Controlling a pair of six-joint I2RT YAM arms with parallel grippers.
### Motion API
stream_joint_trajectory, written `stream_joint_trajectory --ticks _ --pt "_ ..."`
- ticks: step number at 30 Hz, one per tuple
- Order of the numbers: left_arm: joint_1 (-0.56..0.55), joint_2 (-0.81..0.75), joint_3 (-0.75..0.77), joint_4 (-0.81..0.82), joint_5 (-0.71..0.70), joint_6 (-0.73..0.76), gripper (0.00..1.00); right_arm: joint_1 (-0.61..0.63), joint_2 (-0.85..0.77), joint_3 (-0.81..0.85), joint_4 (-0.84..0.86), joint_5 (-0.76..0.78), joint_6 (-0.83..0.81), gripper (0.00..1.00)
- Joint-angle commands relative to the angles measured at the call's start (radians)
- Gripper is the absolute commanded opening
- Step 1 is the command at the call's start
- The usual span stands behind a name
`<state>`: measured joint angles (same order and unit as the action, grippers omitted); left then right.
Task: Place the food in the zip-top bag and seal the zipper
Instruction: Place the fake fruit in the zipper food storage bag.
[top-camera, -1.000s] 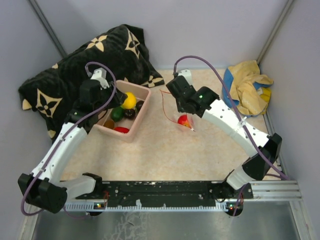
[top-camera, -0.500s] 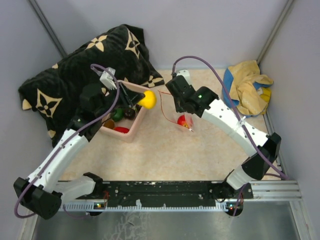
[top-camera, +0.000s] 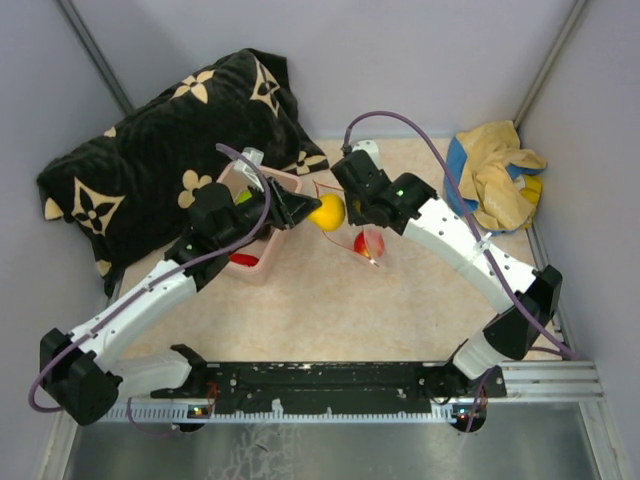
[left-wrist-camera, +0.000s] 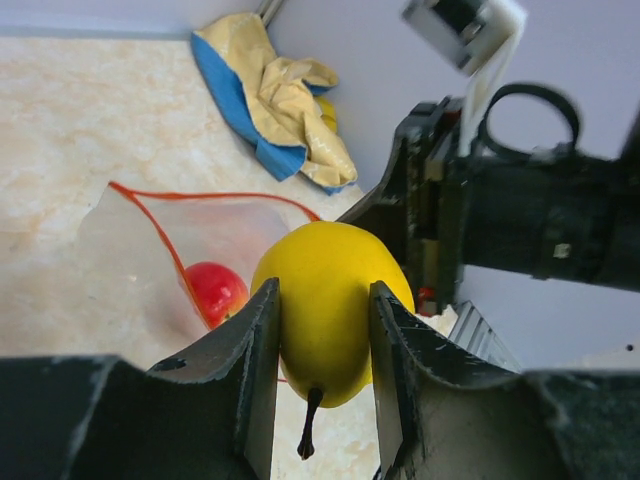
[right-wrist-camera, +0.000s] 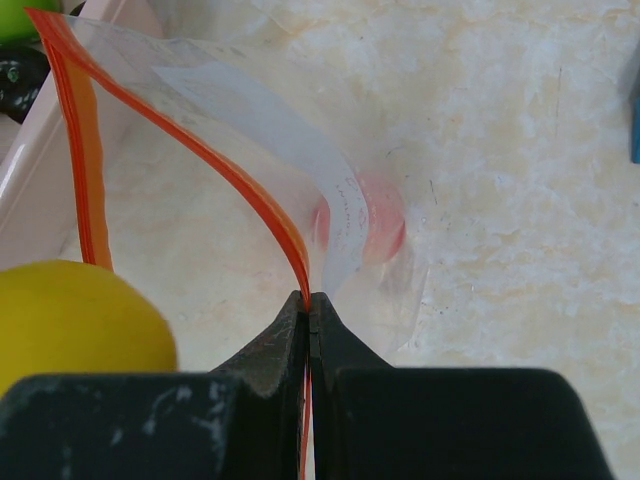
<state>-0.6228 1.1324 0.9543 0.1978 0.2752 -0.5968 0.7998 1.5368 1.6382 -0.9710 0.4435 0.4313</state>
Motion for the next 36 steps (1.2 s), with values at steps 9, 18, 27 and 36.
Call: stream_joint_trajectory --ticks 9,18,27,36 --pt "-0.051 0.037 -0.09 0.081 -0.128 0.119 0.06 -0.007 -0.024 0.055 0.046 -0.052 0.035 0.0" --pt "-0.083 0.125 -0.022 0.081 -0.178 0.1 0.1 -0.006 -0.018 0.041 0.064 -0.076 0.058 0.0" --pt "-0.081 0.04 0.074 -0.181 -0.327 0.128 0.29 -0.008 -0.03 0.048 0.057 -0.052 0.068 0.0" --pt "-0.006 0.035 0.152 -0.466 -0.442 0.197 0.44 -0.009 -0.047 0.023 0.066 -0.033 0.062 0.0"
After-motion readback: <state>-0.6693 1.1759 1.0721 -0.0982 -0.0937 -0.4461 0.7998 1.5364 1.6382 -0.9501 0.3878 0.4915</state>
